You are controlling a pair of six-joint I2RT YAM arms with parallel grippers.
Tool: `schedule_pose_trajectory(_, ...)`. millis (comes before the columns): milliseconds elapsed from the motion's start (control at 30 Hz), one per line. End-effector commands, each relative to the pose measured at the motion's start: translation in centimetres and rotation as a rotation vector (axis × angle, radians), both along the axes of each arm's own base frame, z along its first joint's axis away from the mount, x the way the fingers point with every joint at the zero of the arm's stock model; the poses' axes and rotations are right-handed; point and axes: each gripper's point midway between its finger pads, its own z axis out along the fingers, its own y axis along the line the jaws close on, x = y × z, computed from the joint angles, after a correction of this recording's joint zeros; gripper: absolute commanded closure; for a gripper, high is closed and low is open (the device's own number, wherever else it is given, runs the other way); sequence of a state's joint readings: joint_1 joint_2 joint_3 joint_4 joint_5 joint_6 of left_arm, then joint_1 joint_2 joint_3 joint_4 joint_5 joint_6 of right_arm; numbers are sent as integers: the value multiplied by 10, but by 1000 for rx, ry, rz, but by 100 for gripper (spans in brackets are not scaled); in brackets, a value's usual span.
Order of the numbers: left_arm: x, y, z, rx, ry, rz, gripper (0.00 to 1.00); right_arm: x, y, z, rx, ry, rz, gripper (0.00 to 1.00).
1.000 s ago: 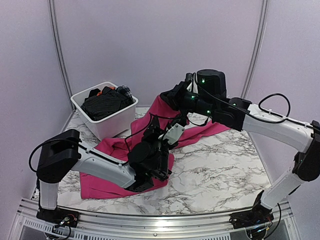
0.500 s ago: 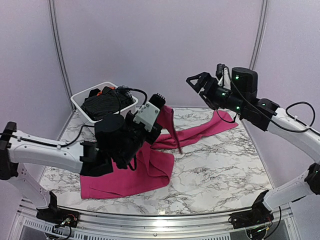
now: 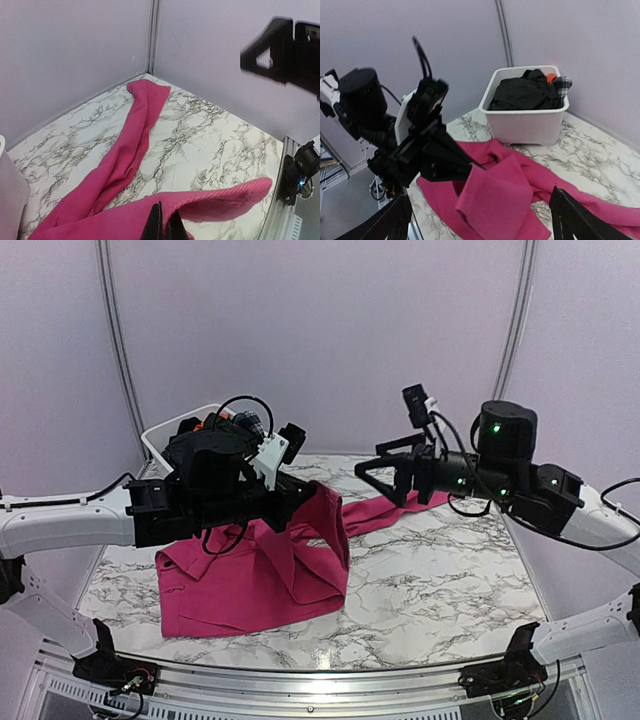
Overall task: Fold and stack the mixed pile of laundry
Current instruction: Flatten out the crumpled trousers at the center of the board.
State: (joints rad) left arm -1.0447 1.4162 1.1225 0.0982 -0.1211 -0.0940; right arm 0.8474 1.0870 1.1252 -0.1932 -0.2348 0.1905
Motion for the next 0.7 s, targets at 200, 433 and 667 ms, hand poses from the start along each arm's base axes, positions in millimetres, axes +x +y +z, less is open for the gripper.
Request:
schedule_pose_trajectory(200,13,-7,20,-183,233,-33,100,-5,31,-44,-86,-13,-62,7)
schedule_pose_trajectory(433,15,-9,26,-214,255,-48,100,20,41,-65,-171,-61,-139,7)
schedule_pose_trajectory(667,17,-11,31,-238,268,-52,100,45,36,-81,-204,-39,-284,24)
